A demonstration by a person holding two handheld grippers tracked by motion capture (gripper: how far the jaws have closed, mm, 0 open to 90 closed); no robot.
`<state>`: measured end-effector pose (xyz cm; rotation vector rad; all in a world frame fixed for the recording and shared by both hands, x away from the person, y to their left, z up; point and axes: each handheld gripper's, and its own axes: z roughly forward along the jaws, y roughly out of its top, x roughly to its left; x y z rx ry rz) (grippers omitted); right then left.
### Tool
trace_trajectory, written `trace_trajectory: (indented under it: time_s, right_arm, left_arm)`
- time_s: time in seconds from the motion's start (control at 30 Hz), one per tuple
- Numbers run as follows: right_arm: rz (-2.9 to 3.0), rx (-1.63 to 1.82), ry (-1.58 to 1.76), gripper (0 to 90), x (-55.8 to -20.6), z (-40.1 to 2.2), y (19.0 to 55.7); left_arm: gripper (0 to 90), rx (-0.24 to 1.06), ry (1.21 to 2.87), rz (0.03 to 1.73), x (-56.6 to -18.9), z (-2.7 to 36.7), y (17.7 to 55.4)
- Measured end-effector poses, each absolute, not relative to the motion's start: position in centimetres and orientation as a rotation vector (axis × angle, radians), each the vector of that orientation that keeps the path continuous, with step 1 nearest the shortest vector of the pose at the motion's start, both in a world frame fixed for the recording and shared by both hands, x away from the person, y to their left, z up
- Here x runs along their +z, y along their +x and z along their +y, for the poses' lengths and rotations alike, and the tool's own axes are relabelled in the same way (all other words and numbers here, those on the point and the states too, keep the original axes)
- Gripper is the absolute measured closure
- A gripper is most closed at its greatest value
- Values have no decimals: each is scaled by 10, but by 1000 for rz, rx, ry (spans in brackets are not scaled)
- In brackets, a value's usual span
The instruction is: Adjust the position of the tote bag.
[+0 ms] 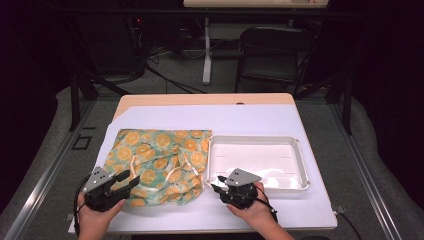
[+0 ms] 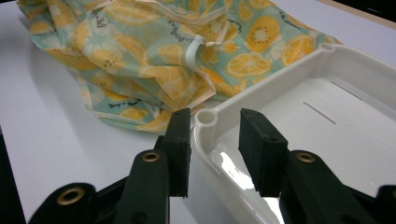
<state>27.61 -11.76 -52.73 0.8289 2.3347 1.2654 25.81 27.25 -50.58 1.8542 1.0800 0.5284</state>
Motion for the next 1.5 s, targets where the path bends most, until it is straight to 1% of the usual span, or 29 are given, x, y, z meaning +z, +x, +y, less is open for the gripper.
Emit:
trace_trajectory:
  time_s: [0.33,0.4,0.6,0.97,1.03,1.27,1.33,1.5]
  right_arm:
    - [2344,1285,789,611,-528,-106,280]
    - [2355,1295,777,631,-528,-103,283]
    - [2375,1304,773,637,-525,-98,286]
    - [2399,1320,658,709,-520,-83,284]
    - [2406,1312,648,710,-520,-82,283]
    - [2422,1310,563,698,-519,-68,278]
    - [2445,1300,528,667,-519,-62,276]
    - [2471,1288,495,630,-523,-53,274]
  left_arm:
    - [548,515,1919,1075,-508,285,249]
    - [548,512,1927,1077,-509,286,247]
    - [532,537,1979,1094,-512,286,239]
    - [527,569,1964,1142,-513,293,230]
    - [527,572,1966,1144,-513,294,229]
    - [528,576,1963,1153,-514,295,224]
    - [528,581,1962,1158,-514,296,224]
    - [527,584,1961,1164,-514,296,222]
